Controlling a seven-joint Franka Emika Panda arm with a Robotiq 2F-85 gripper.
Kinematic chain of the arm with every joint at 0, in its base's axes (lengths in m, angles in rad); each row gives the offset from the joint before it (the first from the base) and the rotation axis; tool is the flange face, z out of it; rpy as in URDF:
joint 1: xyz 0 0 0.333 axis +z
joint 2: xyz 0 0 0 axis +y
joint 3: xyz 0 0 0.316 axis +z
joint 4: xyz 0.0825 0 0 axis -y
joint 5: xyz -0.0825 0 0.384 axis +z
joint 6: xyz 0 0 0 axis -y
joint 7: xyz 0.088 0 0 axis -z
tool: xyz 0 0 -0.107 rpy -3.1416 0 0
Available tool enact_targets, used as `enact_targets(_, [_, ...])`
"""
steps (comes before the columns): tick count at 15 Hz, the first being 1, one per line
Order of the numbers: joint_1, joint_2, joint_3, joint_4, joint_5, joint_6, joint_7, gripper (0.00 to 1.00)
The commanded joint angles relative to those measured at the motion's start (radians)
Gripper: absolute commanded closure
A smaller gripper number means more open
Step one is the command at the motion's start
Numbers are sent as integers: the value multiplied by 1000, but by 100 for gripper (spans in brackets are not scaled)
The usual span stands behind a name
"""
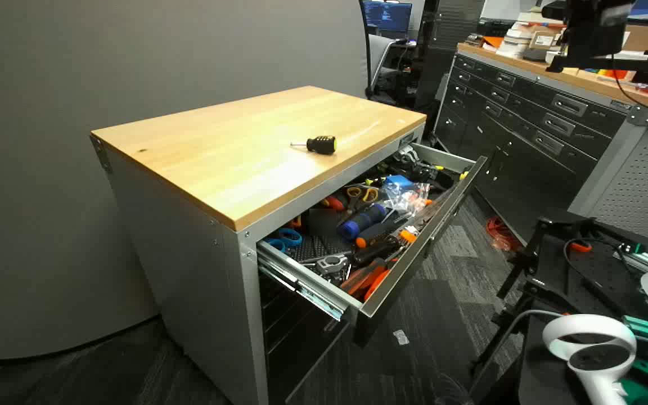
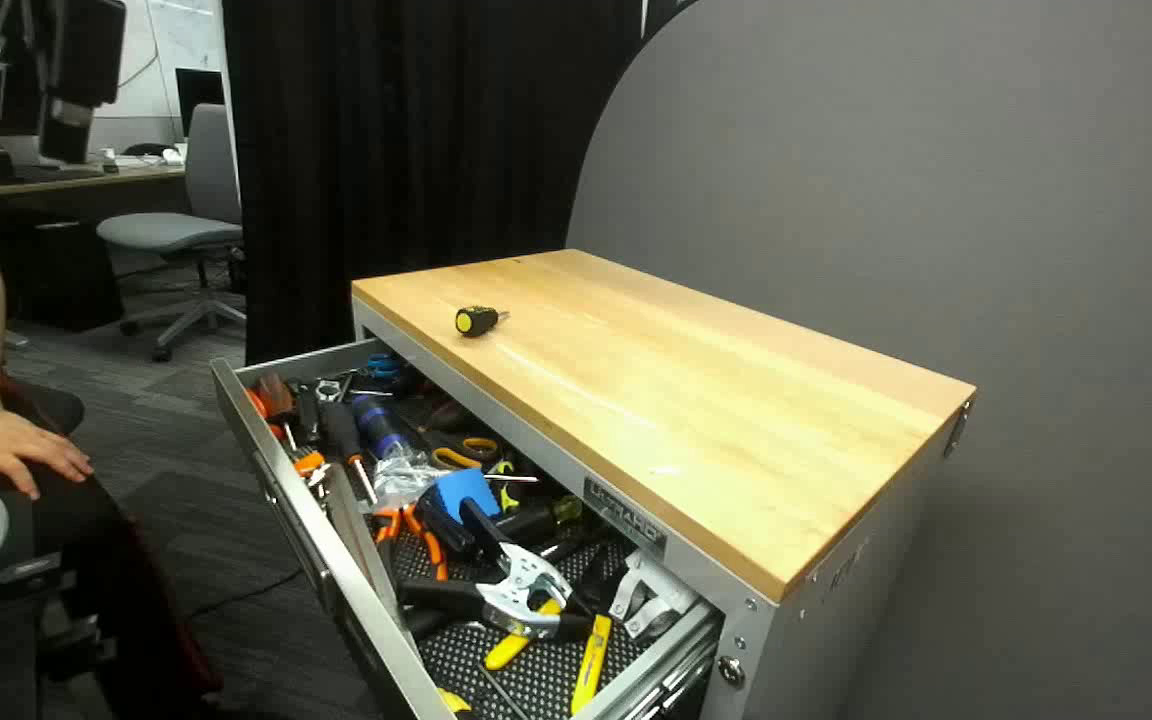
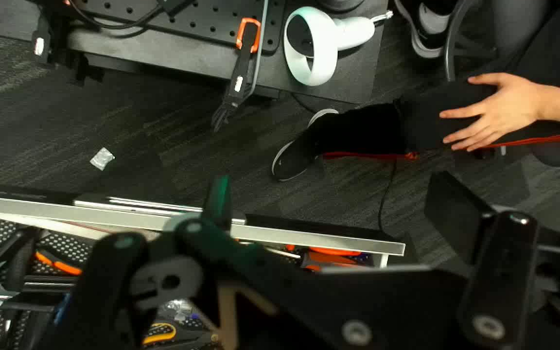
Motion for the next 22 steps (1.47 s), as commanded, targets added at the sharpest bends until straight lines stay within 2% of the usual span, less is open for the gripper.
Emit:
enact_targets(1, [-15,0,13,5,5,-1,-5,0])
enact_targets(6, [-15,-2,13,14,5,-1,-5,0])
enact_targets(7, [-30,9,14,11,1,28,28,0])
enact_targets(8, [-52,42,11,4,24,115,72,0])
enact_targets(10, [-55,140,-9,22,90,283,50,0])
enact_targets(12, [-52,270,2,67,133,455,41,0])
enact_targets(15, [-40,462,10,175,137,584,9,0])
enact_targets(17, [-43,594,20,285,93,610,17,0])
enact_targets(22, [-25,833,3,576,-159,537,68,0])
